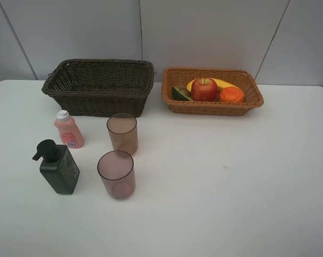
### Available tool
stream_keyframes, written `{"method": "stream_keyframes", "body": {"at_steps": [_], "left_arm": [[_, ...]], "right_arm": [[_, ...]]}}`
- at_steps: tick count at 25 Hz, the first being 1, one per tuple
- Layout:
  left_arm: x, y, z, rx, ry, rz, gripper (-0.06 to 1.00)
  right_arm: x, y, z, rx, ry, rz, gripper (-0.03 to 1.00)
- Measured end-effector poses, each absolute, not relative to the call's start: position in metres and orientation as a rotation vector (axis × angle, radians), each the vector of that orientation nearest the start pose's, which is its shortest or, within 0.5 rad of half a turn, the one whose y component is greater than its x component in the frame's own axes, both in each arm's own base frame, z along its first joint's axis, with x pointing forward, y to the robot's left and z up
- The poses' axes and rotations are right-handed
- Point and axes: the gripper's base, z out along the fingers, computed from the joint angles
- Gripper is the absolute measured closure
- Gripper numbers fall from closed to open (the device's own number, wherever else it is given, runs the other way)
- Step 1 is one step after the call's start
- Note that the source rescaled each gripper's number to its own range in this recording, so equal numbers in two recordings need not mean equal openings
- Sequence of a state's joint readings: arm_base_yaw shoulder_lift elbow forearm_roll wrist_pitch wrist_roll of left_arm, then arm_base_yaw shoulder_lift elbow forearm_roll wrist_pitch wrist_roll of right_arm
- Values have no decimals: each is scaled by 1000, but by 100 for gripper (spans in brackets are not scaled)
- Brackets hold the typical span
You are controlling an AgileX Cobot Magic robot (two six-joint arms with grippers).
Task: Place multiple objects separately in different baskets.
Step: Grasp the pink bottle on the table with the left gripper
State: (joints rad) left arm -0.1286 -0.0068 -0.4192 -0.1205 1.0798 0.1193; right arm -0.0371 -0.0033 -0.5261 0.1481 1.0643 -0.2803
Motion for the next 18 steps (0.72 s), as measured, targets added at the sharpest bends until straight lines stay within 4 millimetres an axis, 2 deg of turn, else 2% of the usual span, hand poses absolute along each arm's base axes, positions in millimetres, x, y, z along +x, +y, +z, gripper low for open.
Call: {"method": "stream_keyframes", "body": {"at_steps": [15, 18], "left_arm": [[0, -10, 254, 260, 2117, -155, -3], [1, -10, 259, 250, 2075, -158, -3]], "right_arm": [[-9, 12, 285, -253, 1994, -26, -2], [-9, 12, 285, -253, 1994, -26, -2]]}}
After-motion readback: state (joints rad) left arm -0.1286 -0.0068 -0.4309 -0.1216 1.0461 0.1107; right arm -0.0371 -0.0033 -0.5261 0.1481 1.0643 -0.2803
